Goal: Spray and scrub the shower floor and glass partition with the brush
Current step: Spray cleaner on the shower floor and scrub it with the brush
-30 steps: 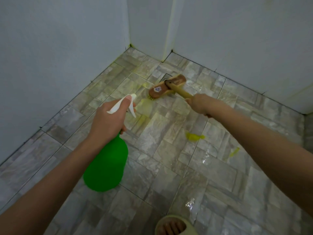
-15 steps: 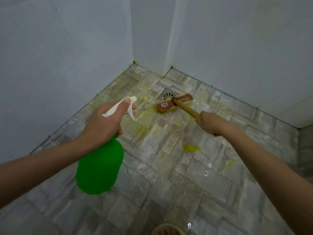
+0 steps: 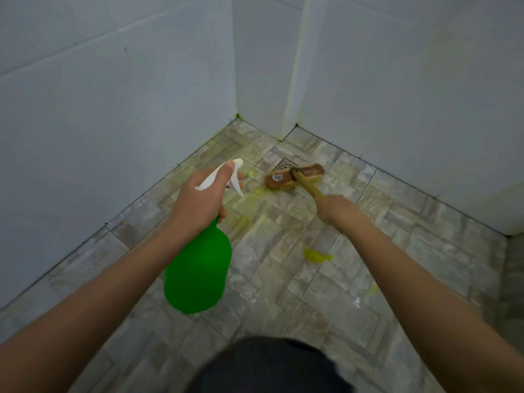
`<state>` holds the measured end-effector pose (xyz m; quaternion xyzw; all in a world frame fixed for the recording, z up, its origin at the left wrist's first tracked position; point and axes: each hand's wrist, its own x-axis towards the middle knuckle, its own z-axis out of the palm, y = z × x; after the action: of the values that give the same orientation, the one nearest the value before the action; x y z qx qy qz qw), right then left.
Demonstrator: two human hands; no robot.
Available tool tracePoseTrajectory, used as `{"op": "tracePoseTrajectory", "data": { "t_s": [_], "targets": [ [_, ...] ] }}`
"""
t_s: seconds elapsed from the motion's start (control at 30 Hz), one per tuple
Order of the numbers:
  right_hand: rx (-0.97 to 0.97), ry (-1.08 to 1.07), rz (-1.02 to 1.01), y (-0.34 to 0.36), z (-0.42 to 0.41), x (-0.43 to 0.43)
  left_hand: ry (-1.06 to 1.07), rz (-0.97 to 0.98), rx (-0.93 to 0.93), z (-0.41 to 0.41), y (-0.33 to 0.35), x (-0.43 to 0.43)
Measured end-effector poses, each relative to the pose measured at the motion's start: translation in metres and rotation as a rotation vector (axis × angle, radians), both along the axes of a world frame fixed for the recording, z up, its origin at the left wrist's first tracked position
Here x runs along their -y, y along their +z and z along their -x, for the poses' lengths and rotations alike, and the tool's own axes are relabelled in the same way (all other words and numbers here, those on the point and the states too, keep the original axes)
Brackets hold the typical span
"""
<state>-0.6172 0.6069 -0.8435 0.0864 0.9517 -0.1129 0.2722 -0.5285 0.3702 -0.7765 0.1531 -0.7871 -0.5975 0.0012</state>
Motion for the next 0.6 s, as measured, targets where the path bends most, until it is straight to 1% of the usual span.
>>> {"op": "tracePoseTrajectory", "data": {
  "t_s": [0.07, 0.1, 0.23, 0.37, 0.47, 0.6],
  "targets": [
    [0.093, -0.041, 0.007, 0.009, -0.016, -0.016, 0.015, -0.024, -0.012, 0.001, 0.008, -0.006],
    [0.102, -0.076, 0.023, 0.011, -0.020, -0.023, 0.016, -0.023, -0.019, 0.002, 0.011, -0.009],
    [0.027, -0.105, 0.058, 0.012, -0.012, -0.041, 0.010, 0.014, -0.017, 0.008, 0.016, -0.014],
    [0.137, -0.110, -0.039, 0.007, -0.031, -0.062, -0.048, 0.061, 0.007, 0.012, 0.012, -0.021],
    [0.147, -0.130, -0.070, 0.009, -0.056, -0.069, -0.074, 0.095, 0.038, 0.017, 0.010, -0.024],
    [0.097, -0.130, -0.060, 0.001, -0.019, -0.069, -0.113, 0.127, 0.045, 0.024, 0.011, -0.034]
  ]
}}
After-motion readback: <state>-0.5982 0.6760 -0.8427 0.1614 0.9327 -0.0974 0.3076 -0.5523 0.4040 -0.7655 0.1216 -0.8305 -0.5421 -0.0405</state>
